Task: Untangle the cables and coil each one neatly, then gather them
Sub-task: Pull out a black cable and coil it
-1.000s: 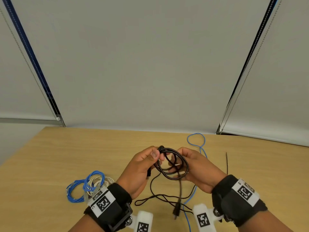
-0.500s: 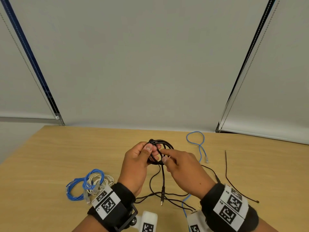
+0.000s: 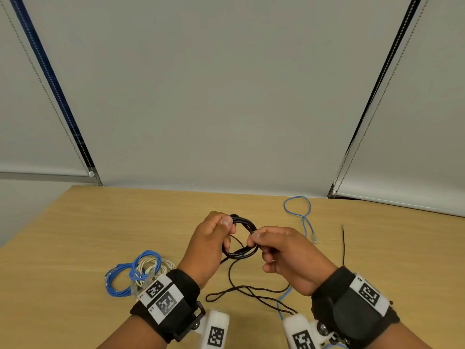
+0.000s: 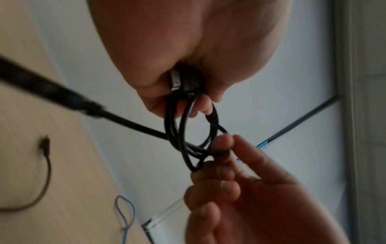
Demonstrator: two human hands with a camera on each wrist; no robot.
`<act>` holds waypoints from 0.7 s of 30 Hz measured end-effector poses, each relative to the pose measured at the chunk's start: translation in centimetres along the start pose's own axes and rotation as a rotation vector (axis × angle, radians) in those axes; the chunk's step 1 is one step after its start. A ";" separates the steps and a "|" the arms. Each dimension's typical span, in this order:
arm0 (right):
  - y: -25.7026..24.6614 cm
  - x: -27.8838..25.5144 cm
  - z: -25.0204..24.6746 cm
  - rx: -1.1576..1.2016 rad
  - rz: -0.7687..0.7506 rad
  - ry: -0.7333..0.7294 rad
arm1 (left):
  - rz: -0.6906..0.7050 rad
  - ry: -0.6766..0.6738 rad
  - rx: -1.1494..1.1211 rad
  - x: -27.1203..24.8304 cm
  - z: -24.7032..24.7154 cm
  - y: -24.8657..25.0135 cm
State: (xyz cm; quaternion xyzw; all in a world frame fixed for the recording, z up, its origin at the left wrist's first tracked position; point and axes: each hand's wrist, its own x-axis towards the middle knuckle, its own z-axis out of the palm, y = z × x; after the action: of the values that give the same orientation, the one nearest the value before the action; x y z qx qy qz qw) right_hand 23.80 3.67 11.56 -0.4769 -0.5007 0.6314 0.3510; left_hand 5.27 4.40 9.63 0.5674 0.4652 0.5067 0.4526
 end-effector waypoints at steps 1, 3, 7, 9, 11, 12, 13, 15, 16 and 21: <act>0.0 -0.1 0.2 0.020 0.013 0.010 | 0.029 -0.017 0.085 0.1 -0.1 -0.3; 0.2 -0.1 0.6 0.035 0.036 0.052 | 0.077 -0.052 0.198 0.1 -0.2 -1.1; 0.7 -0.1 0.9 -0.127 0.002 0.123 | 0.129 -0.058 0.310 0.1 -0.3 -2.5; 0.7 -0.2 0.8 -0.210 -0.032 0.114 | 0.123 -0.067 0.341 0.2 -0.5 -2.9; 0.7 0.0 0.5 -0.211 -0.038 0.105 | 0.112 -0.063 0.356 0.2 -0.6 -3.3; 0.9 0.1 0.5 -0.215 -0.033 0.103 | 0.112 -0.053 0.362 0.3 -0.6 -3.3; 1.0 0.2 0.4 -0.233 -0.029 0.105 | 0.115 -0.043 0.368 0.4 -0.7 -3.3; 1.3 0.4 0.1 -0.289 -0.033 0.105 | 0.119 -0.014 0.382 0.6 -0.9 -3.1; 1.3 0.4 -0.2 -0.324 -0.045 0.110 | 0.106 0.013 0.388 0.8 -1.1 -3.0; 1.2 0.3 -2.1 -0.712 -0.140 0.073 | -0.178 0.093 0.122 0.7 -2.1 -2.8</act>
State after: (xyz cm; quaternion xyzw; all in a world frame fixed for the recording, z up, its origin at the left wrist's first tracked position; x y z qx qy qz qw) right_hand 25.73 4.28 10.20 -0.5560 -0.7078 0.3744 0.2229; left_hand 3.05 5.65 7.14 0.5262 0.5641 0.4610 0.4386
